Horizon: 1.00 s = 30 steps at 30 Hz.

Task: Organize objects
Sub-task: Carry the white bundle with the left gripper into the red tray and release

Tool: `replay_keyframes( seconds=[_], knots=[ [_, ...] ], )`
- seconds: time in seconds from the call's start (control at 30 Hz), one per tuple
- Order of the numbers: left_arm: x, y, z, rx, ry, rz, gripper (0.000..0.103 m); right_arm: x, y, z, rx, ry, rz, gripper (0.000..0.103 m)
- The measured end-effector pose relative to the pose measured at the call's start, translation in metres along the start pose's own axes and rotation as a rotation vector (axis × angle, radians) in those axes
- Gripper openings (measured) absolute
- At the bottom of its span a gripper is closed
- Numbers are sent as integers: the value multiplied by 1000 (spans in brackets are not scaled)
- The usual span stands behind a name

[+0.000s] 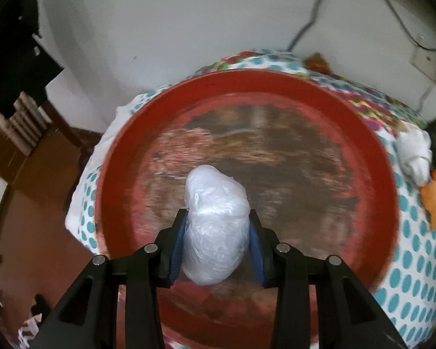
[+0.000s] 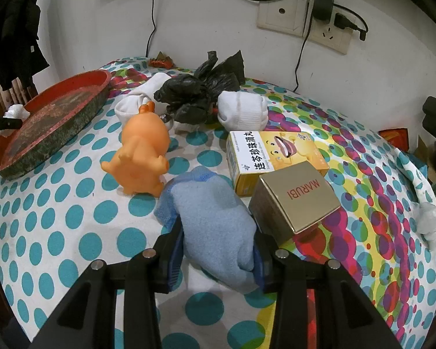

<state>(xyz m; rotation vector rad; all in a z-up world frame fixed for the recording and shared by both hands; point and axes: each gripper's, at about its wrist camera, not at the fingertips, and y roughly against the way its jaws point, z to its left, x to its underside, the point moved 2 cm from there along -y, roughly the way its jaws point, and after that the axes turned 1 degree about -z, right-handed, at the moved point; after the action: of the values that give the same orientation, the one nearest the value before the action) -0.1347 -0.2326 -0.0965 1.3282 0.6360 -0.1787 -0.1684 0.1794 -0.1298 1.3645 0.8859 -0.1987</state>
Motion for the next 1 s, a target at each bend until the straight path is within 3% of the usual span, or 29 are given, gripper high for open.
replay_keyframes(
  seconds=[0.3, 0.73, 0.8, 0.87, 1.0],
  knots=[
    [-4, -26, 38, -24, 67, 48, 36, 0, 0, 1, 1, 6, -3, 39],
    [-6, -43, 42, -35, 34, 81, 40, 0, 0, 1, 5, 12, -3, 39],
    [-6, -42, 42, -34, 26, 74, 45, 0, 0, 1, 5, 12, -3, 40],
    [-6, -40, 41, -32, 19, 70, 59, 0, 0, 1, 4, 13, -3, 40],
    [-6, -35, 39, -49, -1, 51, 70, 0, 0, 1, 5, 14, -3, 40]
  ],
)
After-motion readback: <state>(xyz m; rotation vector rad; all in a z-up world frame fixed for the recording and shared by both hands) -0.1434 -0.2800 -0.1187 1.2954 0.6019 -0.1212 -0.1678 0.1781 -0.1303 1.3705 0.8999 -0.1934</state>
